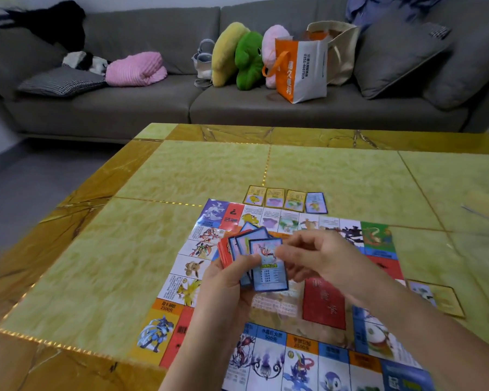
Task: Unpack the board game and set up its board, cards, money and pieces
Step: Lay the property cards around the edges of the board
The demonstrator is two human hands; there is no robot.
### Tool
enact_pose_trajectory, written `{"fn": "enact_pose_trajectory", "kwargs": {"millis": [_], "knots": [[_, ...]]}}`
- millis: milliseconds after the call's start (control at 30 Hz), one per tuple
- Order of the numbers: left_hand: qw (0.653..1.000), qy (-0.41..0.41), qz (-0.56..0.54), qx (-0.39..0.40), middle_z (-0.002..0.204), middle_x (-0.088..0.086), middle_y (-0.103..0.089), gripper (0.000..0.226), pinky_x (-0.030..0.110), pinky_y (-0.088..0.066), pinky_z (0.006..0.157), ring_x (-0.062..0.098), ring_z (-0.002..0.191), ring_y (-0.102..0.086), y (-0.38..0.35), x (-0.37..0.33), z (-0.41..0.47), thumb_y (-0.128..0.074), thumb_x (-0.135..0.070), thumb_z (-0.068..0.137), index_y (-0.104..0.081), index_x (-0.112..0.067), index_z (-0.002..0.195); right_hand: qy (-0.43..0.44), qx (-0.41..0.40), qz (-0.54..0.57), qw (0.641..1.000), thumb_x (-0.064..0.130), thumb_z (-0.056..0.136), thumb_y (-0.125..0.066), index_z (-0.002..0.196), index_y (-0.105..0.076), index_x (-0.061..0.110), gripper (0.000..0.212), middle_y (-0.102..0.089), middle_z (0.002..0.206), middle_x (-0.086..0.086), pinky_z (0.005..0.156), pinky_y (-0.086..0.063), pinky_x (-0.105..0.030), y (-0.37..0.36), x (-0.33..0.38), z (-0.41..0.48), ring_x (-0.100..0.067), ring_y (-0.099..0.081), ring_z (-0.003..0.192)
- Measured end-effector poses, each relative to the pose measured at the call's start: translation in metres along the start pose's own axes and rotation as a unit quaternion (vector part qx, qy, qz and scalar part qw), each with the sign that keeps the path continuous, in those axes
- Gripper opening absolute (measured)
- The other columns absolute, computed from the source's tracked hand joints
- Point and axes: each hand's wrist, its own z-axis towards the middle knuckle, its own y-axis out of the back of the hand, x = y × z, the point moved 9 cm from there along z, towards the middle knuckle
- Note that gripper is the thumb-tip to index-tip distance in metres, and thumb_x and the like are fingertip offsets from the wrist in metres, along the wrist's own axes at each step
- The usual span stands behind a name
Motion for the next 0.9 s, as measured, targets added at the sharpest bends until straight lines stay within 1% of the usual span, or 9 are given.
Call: {"fn": "enact_pose_trajectory", "kwargs": {"millis": [67, 100, 167, 267, 333, 400, 567, 667, 900], "knots": [[0.999, -0.002, 0.024, 0.023, 0.085, 0.018, -0.072, 0.033, 0.030, -0.058, 0.056, 0.027, 0.071, -0.071, -0.010, 0.006, -0.005, -0.065, -0.001, 0.065, -0.063, 0.004, 0.098, 0.004, -0.023, -0.040, 0.999, 0.035, 0.072, -0.076, 0.081, -0.072, 0.016, 0.021, -0.071, 0.072, 0.004, 0.057, -0.048, -0.015, 0.002, -0.005, -0.014, -0.007, -0.065, 0.063], [0.999, -0.002, 0.035, 0.026, 0.085, 0.018, -0.073, 0.037, 0.029, -0.057, 0.056, 0.026, 0.072, -0.072, -0.014, 0.010, -0.008, -0.066, -0.004, 0.062, -0.064, 0.003, 0.099, 0.010, -0.042, -0.050, 0.998, 0.031, 0.075, -0.076, 0.073, -0.070, 0.018, 0.015, -0.068, 0.063, 0.010, 0.053, -0.043, -0.010, 0.007, -0.005, -0.021, -0.001, -0.060, 0.055], [0.998, 0.002, 0.051, 0.024, 0.084, 0.015, -0.074, 0.036, 0.027, -0.058, 0.059, 0.025, 0.073, -0.072, -0.018, 0.019, -0.010, -0.067, -0.004, 0.064, -0.065, 0.002, 0.099, 0.015, -0.077, -0.065, 0.995, 0.027, 0.078, -0.076, 0.060, -0.063, 0.019, 0.023, -0.058, 0.049, 0.015, 0.047, -0.035, -0.007, 0.017, -0.007, -0.030, 0.003, -0.049, 0.045], [0.999, 0.032, 0.020, 0.029, 0.078, 0.013, -0.073, 0.017, 0.028, -0.059, 0.060, 0.022, 0.068, -0.071, -0.026, 0.032, -0.015, -0.060, 0.002, 0.080, -0.064, 0.001, 0.096, -0.003, -0.118, -0.063, 0.991, 0.032, 0.075, -0.076, 0.058, -0.066, 0.018, 0.024, -0.068, 0.060, 0.007, 0.055, -0.048, -0.020, 0.032, -0.016, -0.044, -0.007, -0.062, 0.056], [0.998, 0.054, -0.006, 0.016, 0.075, 0.012, -0.072, 0.016, 0.027, -0.059, 0.057, 0.021, 0.066, -0.070, -0.025, 0.036, -0.017, -0.057, 0.002, 0.083, -0.062, 0.001, 0.098, -0.012, -0.126, -0.052, 0.991, 0.031, 0.076, -0.075, 0.067, -0.071, 0.011, 0.022, -0.073, 0.073, -0.003, 0.070, -0.056, -0.035, 0.037, -0.021, -0.050, -0.022, -0.070, 0.073], [0.998, 0.064, -0.016, 0.016, 0.074, 0.012, -0.071, 0.018, 0.026, -0.057, 0.052, 0.021, 0.067, -0.071, -0.025, 0.037, -0.021, -0.057, 0.001, 0.083, -0.060, 0.002, 0.101, -0.014, -0.130, -0.039, 0.991, 0.028, 0.079, -0.073, 0.077, -0.073, 0.004, 0.024, -0.074, 0.078, -0.008, 0.075, -0.057, -0.041, 0.040, -0.023, -0.056, -0.027, -0.070, 0.077], [0.996, 0.090, 0.002, 0.029, 0.093, 0.023, -0.068, 0.034, 0.026, -0.057, 0.052, 0.033, 0.086, -0.068, -0.029, 0.044, -0.027, -0.062, -0.001, 0.076, -0.056, 0.007, 0.109, -0.032, -0.128, 0.039, 0.990, 0.016, 0.090, -0.061, 0.083, -0.072, 0.001, 0.020, -0.074, 0.077, -0.008, 0.058, -0.055, -0.021, 0.042, -0.034, -0.076, -0.016, -0.071, 0.068], [0.995, 0.091, 0.021, 0.039, 0.099, 0.026, -0.065, 0.050, 0.030, -0.059, 0.061, 0.034, 0.089, -0.068, -0.027, 0.049, -0.028, -0.066, -0.008, 0.063, -0.052, 0.005, 0.109, -0.031, -0.134, 0.055, 0.989, 0.015, 0.091, -0.060, 0.086, -0.073, 0.006, 0.017, -0.074, 0.077, -0.007, 0.057, -0.054, -0.020, 0.043, -0.038, -0.086, -0.015, -0.070, 0.066], [0.987, 0.070, 0.081, 0.119, 0.083, 0.019, -0.072, 0.029, 0.028, -0.059, 0.059, 0.030, 0.078, -0.072, -0.045, 0.046, -0.036, -0.063, 0.000, 0.065, -0.058, 0.006, 0.093, -0.018, -0.139, 0.017, 0.990, 0.020, 0.090, -0.062, 0.078, -0.073, 0.010, 0.019, -0.072, 0.071, -0.005, 0.058, -0.054, -0.022, 0.044, -0.032, -0.092, -0.013, -0.067, 0.060]]}}
